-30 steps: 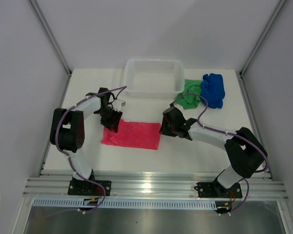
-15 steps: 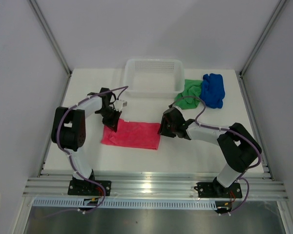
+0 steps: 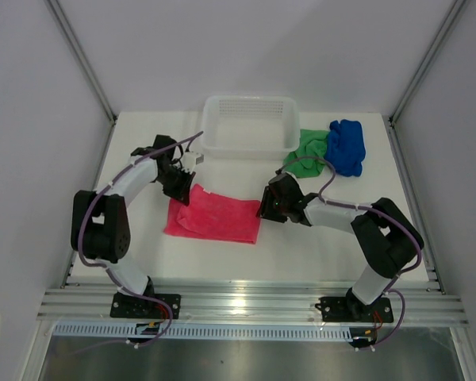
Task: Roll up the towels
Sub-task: Fold the towel
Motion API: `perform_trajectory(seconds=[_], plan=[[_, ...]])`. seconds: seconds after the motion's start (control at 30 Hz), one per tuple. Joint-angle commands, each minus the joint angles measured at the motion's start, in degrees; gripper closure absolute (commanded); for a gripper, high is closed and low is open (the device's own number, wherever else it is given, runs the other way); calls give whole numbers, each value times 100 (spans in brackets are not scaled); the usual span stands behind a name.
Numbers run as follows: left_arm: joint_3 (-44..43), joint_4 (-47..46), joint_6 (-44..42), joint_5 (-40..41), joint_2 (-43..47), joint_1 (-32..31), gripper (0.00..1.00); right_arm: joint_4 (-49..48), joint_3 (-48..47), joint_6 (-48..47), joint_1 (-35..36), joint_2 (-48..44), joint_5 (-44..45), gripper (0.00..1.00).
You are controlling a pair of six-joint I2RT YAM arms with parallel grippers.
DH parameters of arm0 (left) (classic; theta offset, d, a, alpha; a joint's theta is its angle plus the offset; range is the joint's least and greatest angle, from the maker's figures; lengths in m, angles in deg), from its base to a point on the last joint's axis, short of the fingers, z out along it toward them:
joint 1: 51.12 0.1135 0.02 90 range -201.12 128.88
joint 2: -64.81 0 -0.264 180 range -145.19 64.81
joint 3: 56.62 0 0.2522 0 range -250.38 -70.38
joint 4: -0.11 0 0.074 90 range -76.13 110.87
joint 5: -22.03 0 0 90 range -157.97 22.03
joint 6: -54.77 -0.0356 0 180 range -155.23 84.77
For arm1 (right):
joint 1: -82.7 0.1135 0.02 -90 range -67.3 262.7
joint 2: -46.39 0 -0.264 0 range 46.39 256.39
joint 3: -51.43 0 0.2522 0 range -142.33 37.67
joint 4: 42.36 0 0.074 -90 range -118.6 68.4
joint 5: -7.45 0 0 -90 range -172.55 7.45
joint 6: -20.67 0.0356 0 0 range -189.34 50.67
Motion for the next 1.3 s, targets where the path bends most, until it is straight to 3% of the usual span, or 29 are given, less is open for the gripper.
perform_trajectory(seconds=[0.0, 0.2, 0.4, 0.93, 1.17, 1.27], plan=[[84, 55, -116, -205, 584, -30, 99, -225, -23, -257, -59, -64, -198, 55], [102, 161, -186, -380, 900, 320, 99, -348, -146, -477, -95, 111, -541, 50], [330, 153, -405, -574, 629, 804, 99, -330, -437, -688, -86, 375, -831, 47], [761, -321, -476, -487, 452, 1349, 99, -41, -1043, -583, -104, 928, -1201, 44], [568, -287, -380, -153, -426, 1376, 99, 3, -1227, -460, -165, 1183, -1323, 45], [577, -384, -292, -82, -383, 1437, 99, 56, -1306, -416, -191, 1236, -1367, 44]])
